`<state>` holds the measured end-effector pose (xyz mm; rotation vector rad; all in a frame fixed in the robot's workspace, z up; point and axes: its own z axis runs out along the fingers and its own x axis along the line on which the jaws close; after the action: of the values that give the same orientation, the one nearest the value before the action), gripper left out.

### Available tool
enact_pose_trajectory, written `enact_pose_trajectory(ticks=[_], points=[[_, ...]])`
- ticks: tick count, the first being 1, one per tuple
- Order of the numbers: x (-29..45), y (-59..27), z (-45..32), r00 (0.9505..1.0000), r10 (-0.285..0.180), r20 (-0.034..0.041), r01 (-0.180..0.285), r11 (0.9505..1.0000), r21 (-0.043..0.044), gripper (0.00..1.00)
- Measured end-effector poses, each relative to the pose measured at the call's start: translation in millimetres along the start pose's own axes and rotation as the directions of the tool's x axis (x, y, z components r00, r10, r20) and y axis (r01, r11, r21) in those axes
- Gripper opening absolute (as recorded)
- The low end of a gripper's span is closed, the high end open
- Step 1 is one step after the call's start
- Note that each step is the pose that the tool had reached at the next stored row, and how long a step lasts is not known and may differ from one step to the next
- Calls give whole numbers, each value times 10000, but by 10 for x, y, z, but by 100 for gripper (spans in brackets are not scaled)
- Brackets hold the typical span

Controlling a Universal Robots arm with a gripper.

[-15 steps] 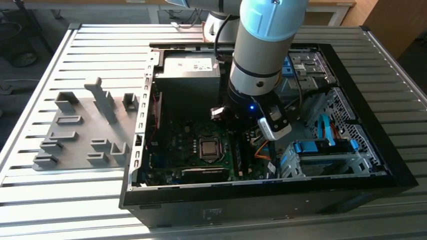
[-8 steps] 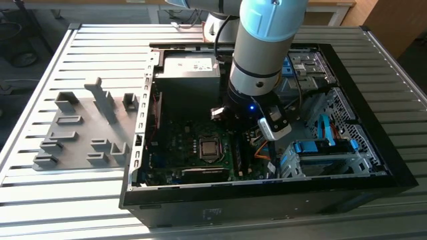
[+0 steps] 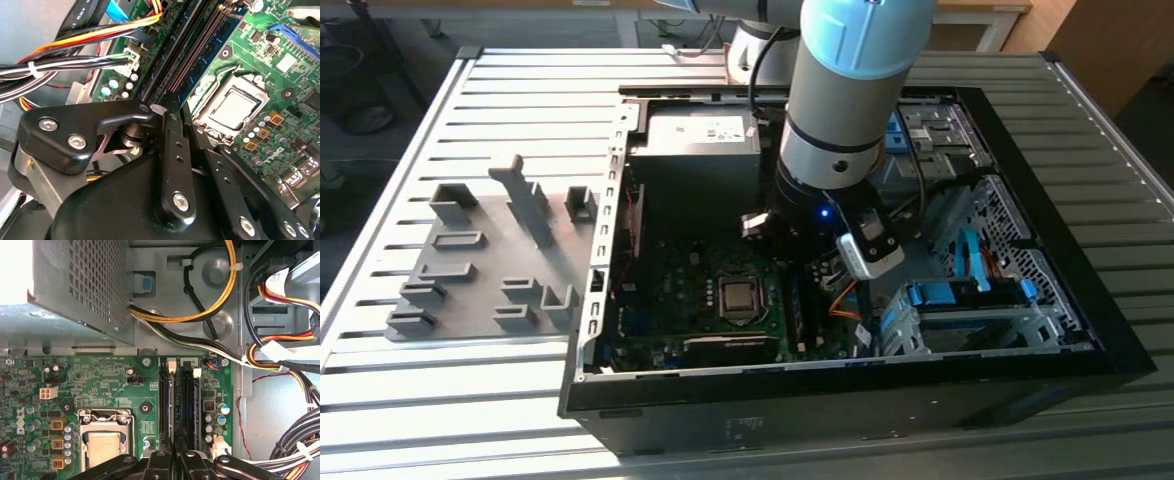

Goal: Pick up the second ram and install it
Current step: 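Insert the second ram into the second slot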

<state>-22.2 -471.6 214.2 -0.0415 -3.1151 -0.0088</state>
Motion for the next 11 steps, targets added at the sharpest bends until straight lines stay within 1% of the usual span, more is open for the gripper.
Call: enact_pose_trajectory(ticks=[5,6,11], points=[[-2,-5,6,10000,22,-1,-22,10000,2,14],[-3,-6,24,10000,46,-3,-46,10000,-42,14],[-3,-7,34,10000,57,-4,-57,10000,-49,14]])
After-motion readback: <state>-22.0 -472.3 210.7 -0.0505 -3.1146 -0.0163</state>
